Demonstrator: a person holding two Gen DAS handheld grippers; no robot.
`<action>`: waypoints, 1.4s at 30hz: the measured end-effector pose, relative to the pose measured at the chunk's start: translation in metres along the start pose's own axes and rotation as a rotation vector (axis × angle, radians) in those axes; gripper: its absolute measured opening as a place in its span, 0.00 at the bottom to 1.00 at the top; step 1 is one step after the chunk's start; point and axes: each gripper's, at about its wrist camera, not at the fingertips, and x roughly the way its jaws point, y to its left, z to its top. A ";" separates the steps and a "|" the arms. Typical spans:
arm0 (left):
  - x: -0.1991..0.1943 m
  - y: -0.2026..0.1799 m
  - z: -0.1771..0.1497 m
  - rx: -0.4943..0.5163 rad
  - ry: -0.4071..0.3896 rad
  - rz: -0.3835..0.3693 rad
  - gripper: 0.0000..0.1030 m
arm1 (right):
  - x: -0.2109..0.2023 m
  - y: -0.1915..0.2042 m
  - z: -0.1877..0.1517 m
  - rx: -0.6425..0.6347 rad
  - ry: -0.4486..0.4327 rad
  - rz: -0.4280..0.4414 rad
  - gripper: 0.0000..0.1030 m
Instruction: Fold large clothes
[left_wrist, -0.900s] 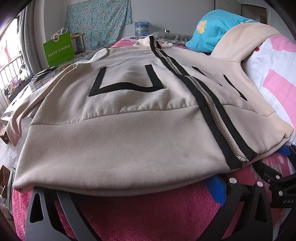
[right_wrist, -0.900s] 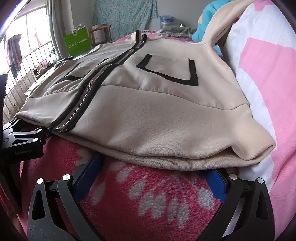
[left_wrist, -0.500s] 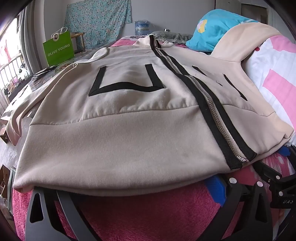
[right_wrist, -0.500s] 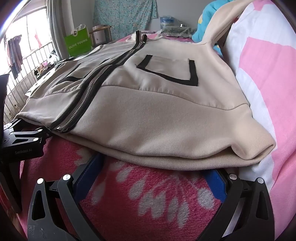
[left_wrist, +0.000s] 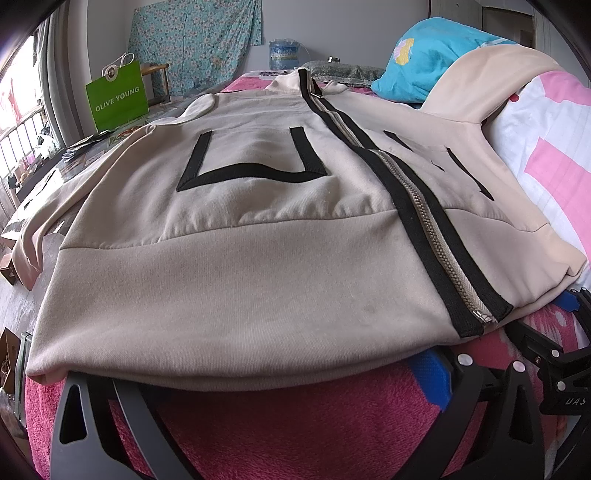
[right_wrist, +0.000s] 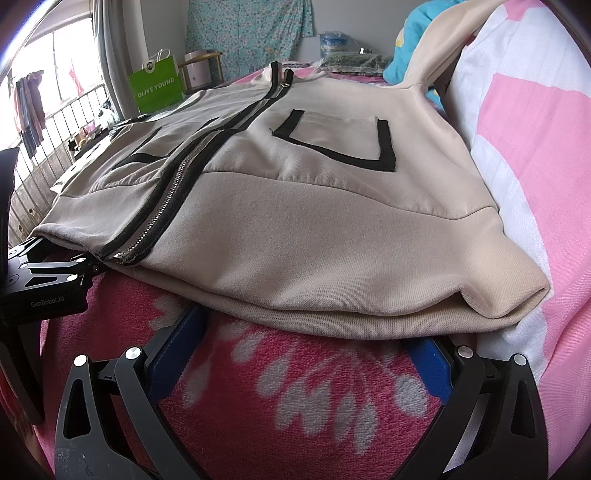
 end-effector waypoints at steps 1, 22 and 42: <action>0.000 0.000 0.000 0.000 0.001 0.000 0.97 | 0.000 0.000 0.000 0.000 0.000 0.000 0.94; 0.000 0.001 -0.002 -0.001 -0.006 -0.002 0.97 | 0.000 0.000 0.002 0.000 0.009 -0.002 0.94; 0.000 0.001 -0.001 -0.001 -0.006 -0.002 0.97 | 0.000 0.001 0.003 -0.001 0.010 -0.005 0.94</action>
